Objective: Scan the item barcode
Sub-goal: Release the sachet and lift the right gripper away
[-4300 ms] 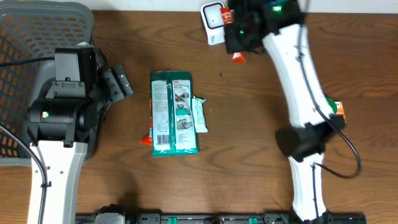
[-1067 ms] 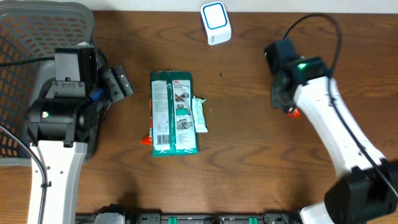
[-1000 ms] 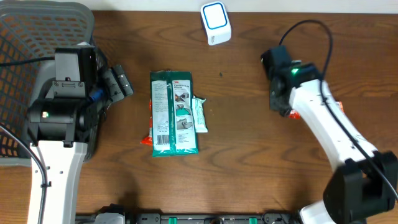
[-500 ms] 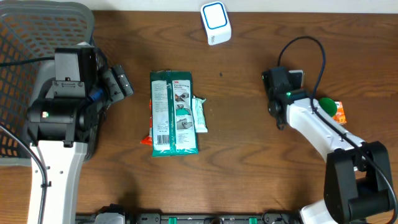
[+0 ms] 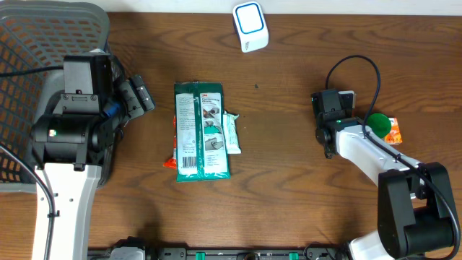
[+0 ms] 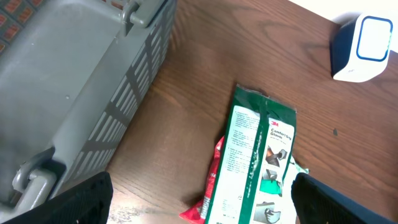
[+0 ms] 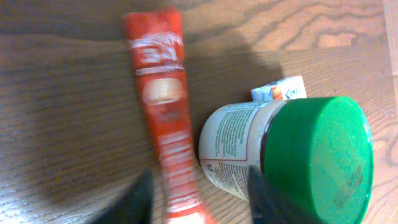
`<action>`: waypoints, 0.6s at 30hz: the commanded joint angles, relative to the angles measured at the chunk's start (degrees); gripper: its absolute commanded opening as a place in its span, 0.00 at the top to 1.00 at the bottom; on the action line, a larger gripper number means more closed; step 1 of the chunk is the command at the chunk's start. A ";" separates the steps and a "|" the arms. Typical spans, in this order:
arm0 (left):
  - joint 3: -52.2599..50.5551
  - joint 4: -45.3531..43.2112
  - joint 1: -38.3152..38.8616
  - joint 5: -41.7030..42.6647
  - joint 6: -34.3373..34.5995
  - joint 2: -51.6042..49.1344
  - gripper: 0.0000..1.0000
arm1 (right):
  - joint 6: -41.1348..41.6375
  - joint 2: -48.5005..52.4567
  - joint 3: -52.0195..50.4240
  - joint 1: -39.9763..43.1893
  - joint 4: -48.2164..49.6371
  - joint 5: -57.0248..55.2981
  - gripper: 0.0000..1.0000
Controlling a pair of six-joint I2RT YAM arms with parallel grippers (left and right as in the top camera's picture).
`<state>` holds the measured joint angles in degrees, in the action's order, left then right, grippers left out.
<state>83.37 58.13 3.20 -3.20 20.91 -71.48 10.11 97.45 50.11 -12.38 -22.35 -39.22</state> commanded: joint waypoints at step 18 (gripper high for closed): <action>0.44 0.13 -0.20 -0.50 -0.74 0.00 0.09 | -2.95 -0.57 0.09 4.92 1.18 20.87 0.99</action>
<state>83.37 58.15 3.20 -3.20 20.91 -71.48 7.22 97.45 50.09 -10.72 -21.32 -26.87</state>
